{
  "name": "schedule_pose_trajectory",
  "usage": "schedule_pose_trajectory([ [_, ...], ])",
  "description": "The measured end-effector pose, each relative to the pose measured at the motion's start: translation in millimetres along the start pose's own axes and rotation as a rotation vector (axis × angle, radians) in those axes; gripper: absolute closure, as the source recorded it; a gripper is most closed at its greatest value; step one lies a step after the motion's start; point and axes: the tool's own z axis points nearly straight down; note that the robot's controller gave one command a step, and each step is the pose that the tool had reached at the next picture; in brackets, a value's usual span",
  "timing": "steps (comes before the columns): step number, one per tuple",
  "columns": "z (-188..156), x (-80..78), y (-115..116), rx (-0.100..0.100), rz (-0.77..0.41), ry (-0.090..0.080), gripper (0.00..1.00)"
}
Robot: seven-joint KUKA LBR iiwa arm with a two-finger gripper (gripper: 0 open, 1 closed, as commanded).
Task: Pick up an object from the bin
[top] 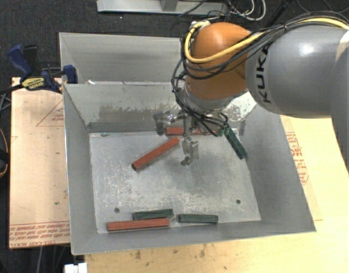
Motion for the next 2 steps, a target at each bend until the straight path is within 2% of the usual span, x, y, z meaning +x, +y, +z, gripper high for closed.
schedule_pose_trajectory([
  [1, 74.4, -15.1, 24.7, -0.002, -0.038, 0.004, 0.0],
  [2, 103.0, -30.3, 12.9, -0.003, -0.272, 0.004, 1.0],
])
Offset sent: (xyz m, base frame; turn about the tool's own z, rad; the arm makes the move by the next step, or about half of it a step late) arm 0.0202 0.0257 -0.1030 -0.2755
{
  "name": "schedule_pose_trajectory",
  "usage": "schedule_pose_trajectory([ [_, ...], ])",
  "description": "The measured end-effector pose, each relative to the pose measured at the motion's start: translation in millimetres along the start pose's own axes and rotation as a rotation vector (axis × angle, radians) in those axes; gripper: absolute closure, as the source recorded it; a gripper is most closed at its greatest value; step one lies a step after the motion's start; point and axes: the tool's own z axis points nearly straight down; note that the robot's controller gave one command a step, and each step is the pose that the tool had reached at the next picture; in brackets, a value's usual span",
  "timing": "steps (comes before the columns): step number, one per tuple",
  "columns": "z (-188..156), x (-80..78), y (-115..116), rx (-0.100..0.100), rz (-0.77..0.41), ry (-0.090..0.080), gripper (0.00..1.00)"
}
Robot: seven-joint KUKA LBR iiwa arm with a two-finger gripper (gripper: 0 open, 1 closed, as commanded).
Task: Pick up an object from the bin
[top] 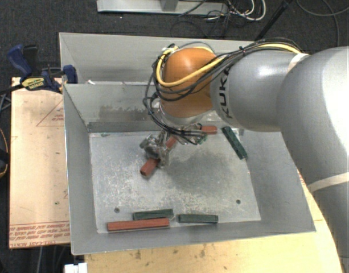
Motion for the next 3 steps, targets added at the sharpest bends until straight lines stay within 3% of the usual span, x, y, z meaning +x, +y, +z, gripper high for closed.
schedule_pose_trajectory([
  [1, 0.0, 0.0, 0.0, 0.0, 0.0, 0.0, 1.0],
  [2, -3.5, 16.4, 15.0, -0.001, -0.061, 0.002, 1.0],
  [3, -160.8, 28.6, -18.5, 0.003, -0.079, -0.003, 1.0],
])
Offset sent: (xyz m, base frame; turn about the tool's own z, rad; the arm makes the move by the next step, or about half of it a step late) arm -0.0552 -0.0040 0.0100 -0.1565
